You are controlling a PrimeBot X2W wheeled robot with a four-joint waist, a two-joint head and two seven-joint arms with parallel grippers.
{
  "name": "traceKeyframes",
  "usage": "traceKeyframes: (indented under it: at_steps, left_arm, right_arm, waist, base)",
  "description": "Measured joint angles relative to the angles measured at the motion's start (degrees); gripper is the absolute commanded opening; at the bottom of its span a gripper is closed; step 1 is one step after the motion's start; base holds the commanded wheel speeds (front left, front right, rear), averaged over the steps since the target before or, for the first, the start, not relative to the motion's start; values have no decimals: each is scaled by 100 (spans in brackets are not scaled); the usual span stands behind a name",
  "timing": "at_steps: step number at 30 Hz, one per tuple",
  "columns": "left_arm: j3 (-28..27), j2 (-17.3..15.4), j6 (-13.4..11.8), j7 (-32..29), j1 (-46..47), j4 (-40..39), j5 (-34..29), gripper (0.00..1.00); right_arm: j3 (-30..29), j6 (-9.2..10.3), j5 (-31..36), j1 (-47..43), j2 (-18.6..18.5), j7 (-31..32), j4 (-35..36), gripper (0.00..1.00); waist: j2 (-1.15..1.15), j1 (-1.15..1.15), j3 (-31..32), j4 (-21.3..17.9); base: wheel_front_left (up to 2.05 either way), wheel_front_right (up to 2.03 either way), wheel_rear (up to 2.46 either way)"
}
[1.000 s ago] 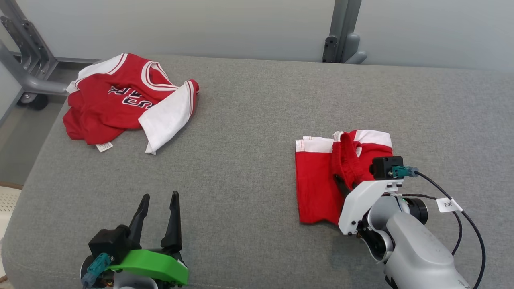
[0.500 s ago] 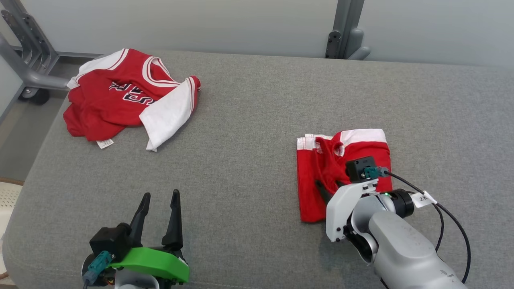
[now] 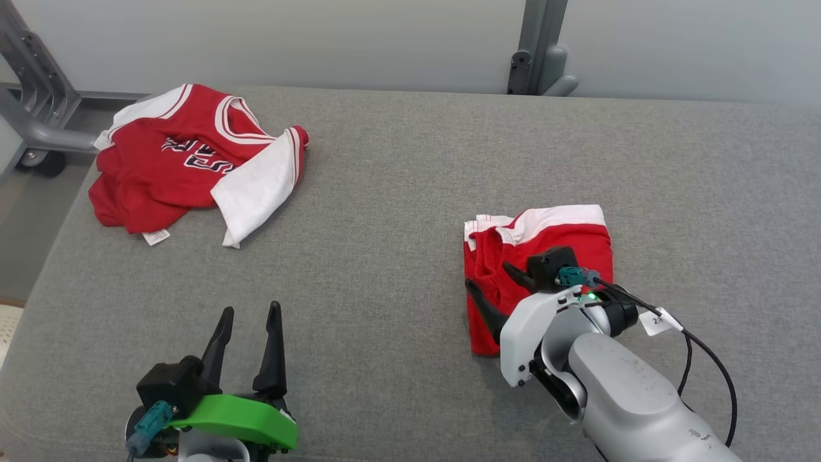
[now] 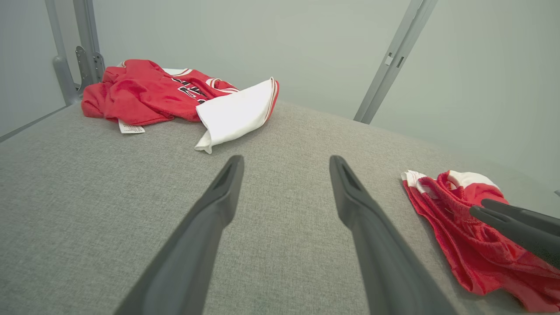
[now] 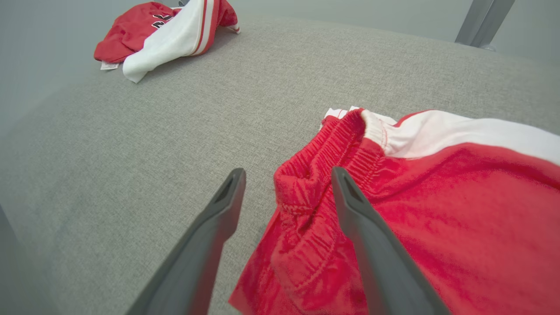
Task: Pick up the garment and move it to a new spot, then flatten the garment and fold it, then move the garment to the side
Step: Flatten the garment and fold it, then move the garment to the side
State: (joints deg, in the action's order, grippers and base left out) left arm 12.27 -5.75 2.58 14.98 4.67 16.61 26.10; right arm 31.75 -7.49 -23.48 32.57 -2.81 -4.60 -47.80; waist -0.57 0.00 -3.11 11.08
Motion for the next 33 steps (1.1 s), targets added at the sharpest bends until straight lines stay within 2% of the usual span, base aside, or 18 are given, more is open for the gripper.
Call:
traceKeyframes:
  at_steps: [6,19,24,33]
  left_arm:
    - [-33,-9,-15,5,-14,-54,-1,100]
    - [-69,-45,-119,7,-87,-292,-44,100]
    - [-77,-51,-165,5,-141,-346,-60,100]
    - [-121,-44,-183,7,-187,-361,-59,100]
  right_arm:
    - [-258,0,178,17,0,-215,111,100]
    - [-1786,-1,994,-219,-2,-772,538,100]
    - [-2337,0,1359,-652,-5,-951,1116,100]
    - [-3086,0,1413,-1857,-2,-1040,2583,100]
  waist:
    - [0,0,56,-145]
    - [0,0,182,-651]
    - [0,0,211,-790]
    - [0,0,258,-795]
  base:
    - [0,0,0]
    - [0,0,0]
    - [0,0,0]
    - [0,0,0]
